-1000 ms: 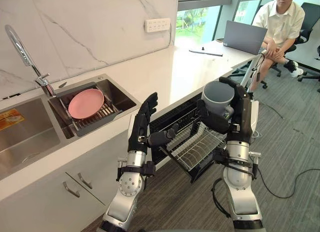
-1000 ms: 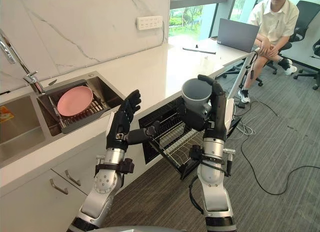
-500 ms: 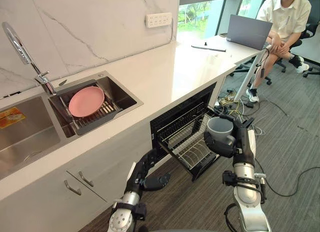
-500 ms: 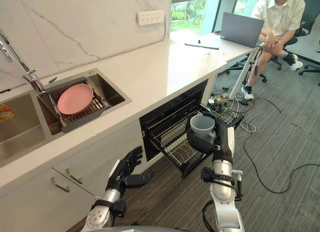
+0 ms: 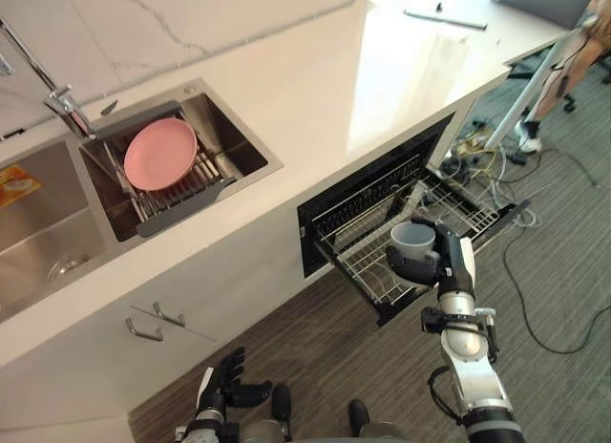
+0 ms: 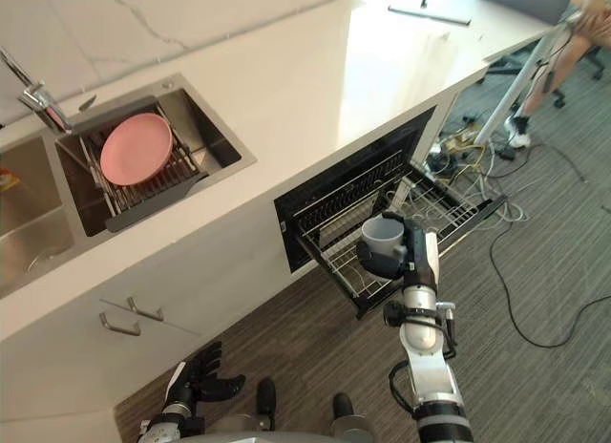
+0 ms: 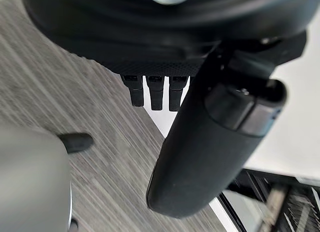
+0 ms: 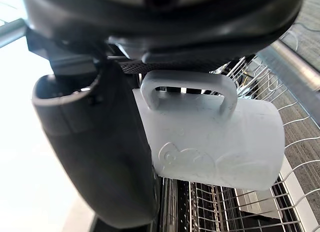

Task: Walk over to the sink, pick up the cup, carry it to the dishwasher, place the cup inside the dishwasher, then close the dishwasher door

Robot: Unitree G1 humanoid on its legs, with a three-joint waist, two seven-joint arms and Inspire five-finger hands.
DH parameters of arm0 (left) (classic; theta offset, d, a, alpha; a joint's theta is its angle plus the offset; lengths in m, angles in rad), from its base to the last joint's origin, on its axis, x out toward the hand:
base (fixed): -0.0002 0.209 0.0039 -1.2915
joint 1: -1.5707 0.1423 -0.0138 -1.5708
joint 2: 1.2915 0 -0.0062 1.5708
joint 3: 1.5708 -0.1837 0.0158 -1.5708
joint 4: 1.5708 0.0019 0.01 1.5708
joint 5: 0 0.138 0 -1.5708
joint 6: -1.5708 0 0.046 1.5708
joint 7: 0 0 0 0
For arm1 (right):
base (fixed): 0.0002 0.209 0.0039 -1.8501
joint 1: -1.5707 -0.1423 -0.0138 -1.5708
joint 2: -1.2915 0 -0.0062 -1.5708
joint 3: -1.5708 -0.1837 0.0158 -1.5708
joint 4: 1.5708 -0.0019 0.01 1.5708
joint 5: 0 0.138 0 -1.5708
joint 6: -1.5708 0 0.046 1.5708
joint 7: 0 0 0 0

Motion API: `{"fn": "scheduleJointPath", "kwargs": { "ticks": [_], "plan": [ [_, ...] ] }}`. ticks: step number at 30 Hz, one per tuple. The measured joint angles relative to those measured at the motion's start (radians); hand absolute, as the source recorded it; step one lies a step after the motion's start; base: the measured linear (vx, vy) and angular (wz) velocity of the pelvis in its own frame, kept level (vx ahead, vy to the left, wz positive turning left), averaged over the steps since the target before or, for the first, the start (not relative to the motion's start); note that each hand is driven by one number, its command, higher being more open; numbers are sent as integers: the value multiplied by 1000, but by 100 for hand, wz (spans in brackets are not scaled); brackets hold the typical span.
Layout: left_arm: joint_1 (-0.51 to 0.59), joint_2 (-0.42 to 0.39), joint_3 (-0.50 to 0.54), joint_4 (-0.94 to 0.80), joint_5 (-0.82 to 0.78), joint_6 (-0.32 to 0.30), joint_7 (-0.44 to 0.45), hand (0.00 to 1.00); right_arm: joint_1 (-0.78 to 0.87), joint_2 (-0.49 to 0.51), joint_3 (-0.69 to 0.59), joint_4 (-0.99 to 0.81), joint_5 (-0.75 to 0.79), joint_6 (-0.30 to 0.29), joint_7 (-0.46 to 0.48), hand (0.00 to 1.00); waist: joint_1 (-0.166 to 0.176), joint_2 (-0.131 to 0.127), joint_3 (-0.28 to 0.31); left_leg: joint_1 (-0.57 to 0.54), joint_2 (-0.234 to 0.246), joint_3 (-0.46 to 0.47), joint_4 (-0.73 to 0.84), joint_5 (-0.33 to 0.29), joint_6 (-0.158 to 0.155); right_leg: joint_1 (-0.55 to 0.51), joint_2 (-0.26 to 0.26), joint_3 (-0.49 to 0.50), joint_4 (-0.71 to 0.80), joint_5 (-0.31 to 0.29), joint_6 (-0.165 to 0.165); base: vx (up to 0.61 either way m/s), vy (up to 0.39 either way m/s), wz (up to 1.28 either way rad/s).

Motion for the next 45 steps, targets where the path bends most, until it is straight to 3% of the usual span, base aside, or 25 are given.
{"fn": "scheduleJointPath", "kwargs": {
  "ticks": [4,11,17,24,25,40,45],
  "plan": [
    [-42,-7,20,37,0,-10,23,90,-114,-36,4,51,0,0,-1,30,22,31,74,-96,2,0,59,-6,1,-68,-5,1,5,21,2,-83,5,2],
    [-55,-22,55,35,-2,-20,43,90,-304,-146,44,204,2,18,-9,30,36,59,173,-165,4,-1,68,17,8,-146,-7,1,34,36,0,-97,7,0],
    [-90,-39,55,24,-5,-53,65,90,-454,-226,60,280,-1,31,-49,30,42,70,214,-187,4,-4,27,59,12,-188,-4,1,39,50,-1,-44,-11,1],
    [-107,-39,39,-4,-14,-75,78,90,-545,-240,69,379,-8,43,-81,30,44,74,234,-187,3,-10,-27,99,14,-212,-3,-5,39,54,-2,5,-5,2],
    [-107,-39,38,-6,-16,-75,78,90,-552,-242,74,388,-8,47,-82,90,44,74,234,-187,3,-10,-32,102,14,-214,-3,-5,39,54,-2,0,0,0],
    [-152,-42,15,-10,-28,-79,101,90,-602,-239,79,416,-12,56,-113,90,43,85,242,-172,1,-22,-63,125,15,-209,1,-17,38,55,-3,8,-1,2],
    [-152,-43,15,-10,-26,-75,102,90,-465,-194,50,220,-20,59,-117,90,42,85,243,-131,5,-22,-64,120,9,-170,2,-18,31,52,-7,0,0,0]
  ]
}}
